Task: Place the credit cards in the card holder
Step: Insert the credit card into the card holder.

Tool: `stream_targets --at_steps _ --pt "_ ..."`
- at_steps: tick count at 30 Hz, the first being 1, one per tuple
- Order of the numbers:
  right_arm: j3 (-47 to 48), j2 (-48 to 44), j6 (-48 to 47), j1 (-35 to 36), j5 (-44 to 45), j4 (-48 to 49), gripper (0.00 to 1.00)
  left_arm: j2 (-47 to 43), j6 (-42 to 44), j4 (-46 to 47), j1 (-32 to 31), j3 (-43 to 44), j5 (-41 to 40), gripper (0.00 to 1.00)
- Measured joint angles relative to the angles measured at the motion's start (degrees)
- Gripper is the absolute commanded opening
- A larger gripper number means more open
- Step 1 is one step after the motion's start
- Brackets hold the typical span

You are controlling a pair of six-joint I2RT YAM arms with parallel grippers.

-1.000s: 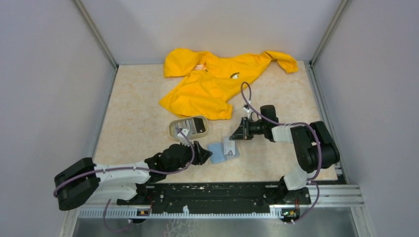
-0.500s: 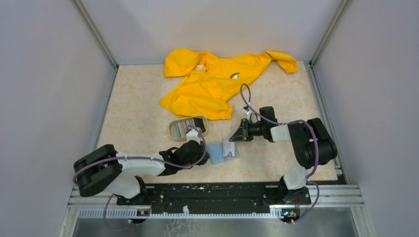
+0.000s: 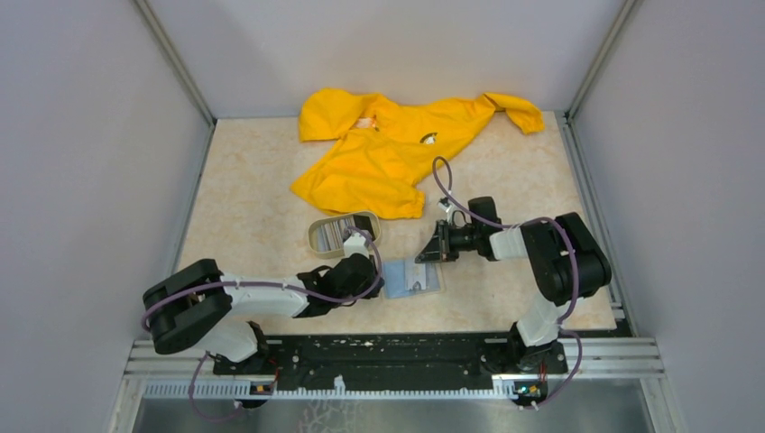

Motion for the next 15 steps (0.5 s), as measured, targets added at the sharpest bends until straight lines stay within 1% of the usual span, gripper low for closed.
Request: stream_targets --at_steps 6,10,15 --pt "-1.1 -0.2 0.5 0.2 2.8 0.0 0.00 0.2 -0.2 -0.6 0.0 0.3 -0.5 0.24" --pt "-4.1 -3.0 0.8 0.2 5.8 -0.6 0.00 0.2 -0.3 -0.9 0.0 0.4 -0.8 0.23" --pt "-4.4 -3.9 1.2 0.4 7.5 -1.2 0.00 0.2 -0.3 -0.8 0.0 0.4 -0.9 0.24"
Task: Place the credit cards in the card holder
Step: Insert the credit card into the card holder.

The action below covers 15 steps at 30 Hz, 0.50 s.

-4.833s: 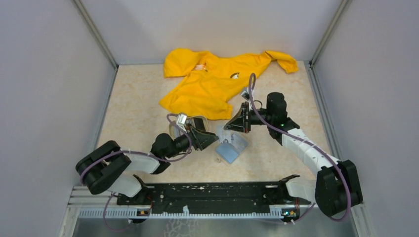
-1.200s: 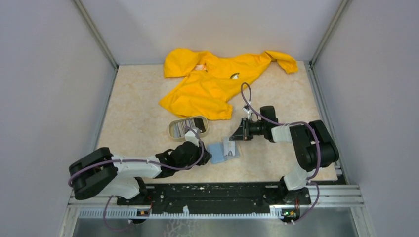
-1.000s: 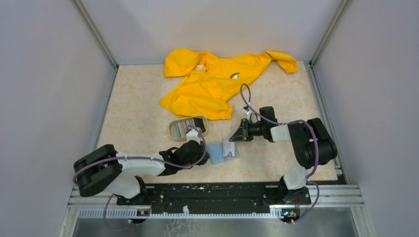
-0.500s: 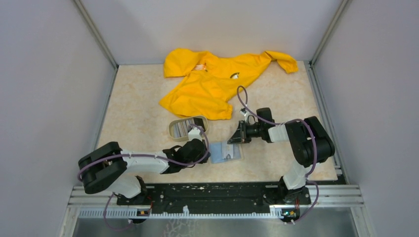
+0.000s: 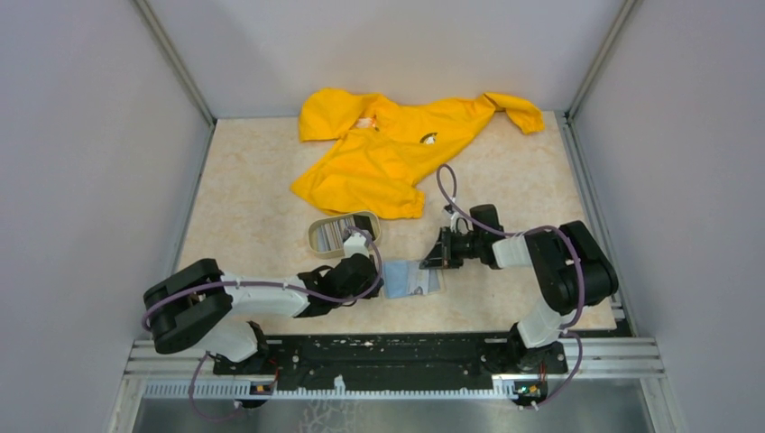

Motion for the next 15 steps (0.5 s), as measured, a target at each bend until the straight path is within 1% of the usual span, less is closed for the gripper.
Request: stream_targets --at_steps 9,15 --pt "2.7 2.3 0.1 2.8 -0.2 -0.5 0.00 0.5 0.7 1.1 0.0 0.0 0.7 0.24" --pt "3.8 4.4 0.3 3.2 -1.9 0.0 0.00 1.1 0.8 1.9 0.0 0.2 1.1 0.24"
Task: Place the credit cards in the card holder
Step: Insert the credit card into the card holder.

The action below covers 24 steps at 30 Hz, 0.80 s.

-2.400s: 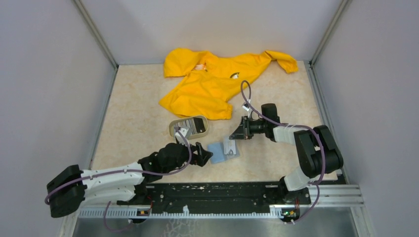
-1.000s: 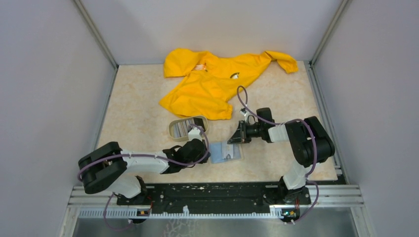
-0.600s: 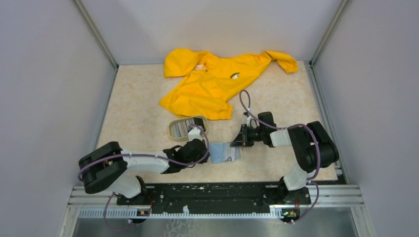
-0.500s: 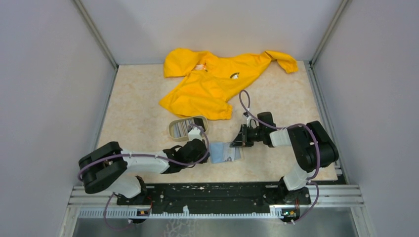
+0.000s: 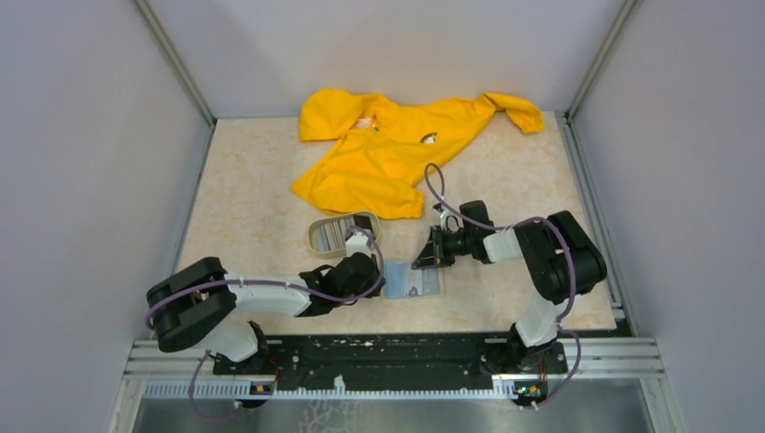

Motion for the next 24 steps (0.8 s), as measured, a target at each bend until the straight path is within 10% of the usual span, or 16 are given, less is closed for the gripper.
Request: stream_targets --at_steps 8,17,24 --pt "1.2 2.9 1.9 0.1 -2.6 1.6 0.03 0.3 0.1 0.3 0.0 0.0 0.4 0.26" --pt "1.5 3.1 2.8 0.8 -2.7 1.4 0.07 -3.3 0.2 -2.1 0.0 0.2 3.0 0.53" --pt "1.9 3.4 2.7 0.9 -2.5 0.7 0.07 -7.6 -0.1 -1.5 0.0 2.8 11.1 0.50"
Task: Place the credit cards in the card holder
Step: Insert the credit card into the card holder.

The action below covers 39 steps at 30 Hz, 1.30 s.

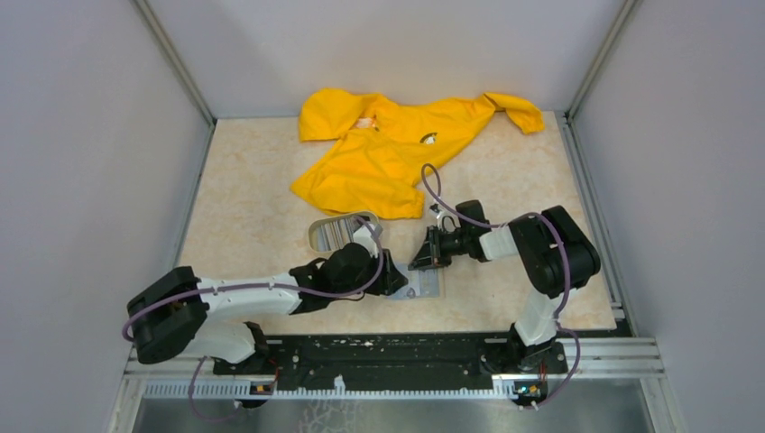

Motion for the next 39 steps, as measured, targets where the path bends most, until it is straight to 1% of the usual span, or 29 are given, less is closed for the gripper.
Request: stream_targets --at_steps 2,4,5,9,13,17,22,26,30,39 --pt "0.1 0.0 -0.2 0.0 0.0 -0.3 0.07 0.9 -1.3 0.9 0.0 1.3 2.3 0.36" --pt "0.4 0.0 -0.3 0.0 0.1 -0.6 0.07 3.1 -3.0 1.2 0.0 3.3 3.5 0.24" --pt "0.4 0.0 -0.4 0.0 0.2 -0.7 0.06 4.5 -3.7 1.1 -0.1 4.5 3.9 0.20" --pt "0.5 0.0 -0.4 0.0 0.3 -1.0 0.06 11.8 -6.8 -1.6 -0.7 11.3 3.9 0.13" --pt "0.9 0.1 -0.8 0.1 0.4 -1.6 0.06 19.0 -9.0 -7.7 -2.6 19.7 1.9 0.13" --pt "1.1 0.1 -0.9 0.2 0.5 -2.1 0.06 24.2 -10.9 -15.4 -4.3 26.9 -1.2 0.14" --pt "1.2 0.3 -0.9 0.2 0.4 -2.1 0.06 30.1 -12.0 -24.4 -5.5 34.6 -5.5 0.17" --pt "1.2 0.3 -0.9 0.2 0.4 -2.1 0.07 32.6 -11.9 -30.6 -6.0 38.1 -9.8 0.20" --pt "1.2 0.3 -0.9 0.2 0.3 -2.1 0.09 33.2 -11.9 -34.2 -6.3 39.7 -12.8 0.23" --pt "1.9 0.4 -1.2 0.3 0.3 -2.8 0.17 33.6 -11.8 -38.6 -6.7 41.4 -16.9 0.30"
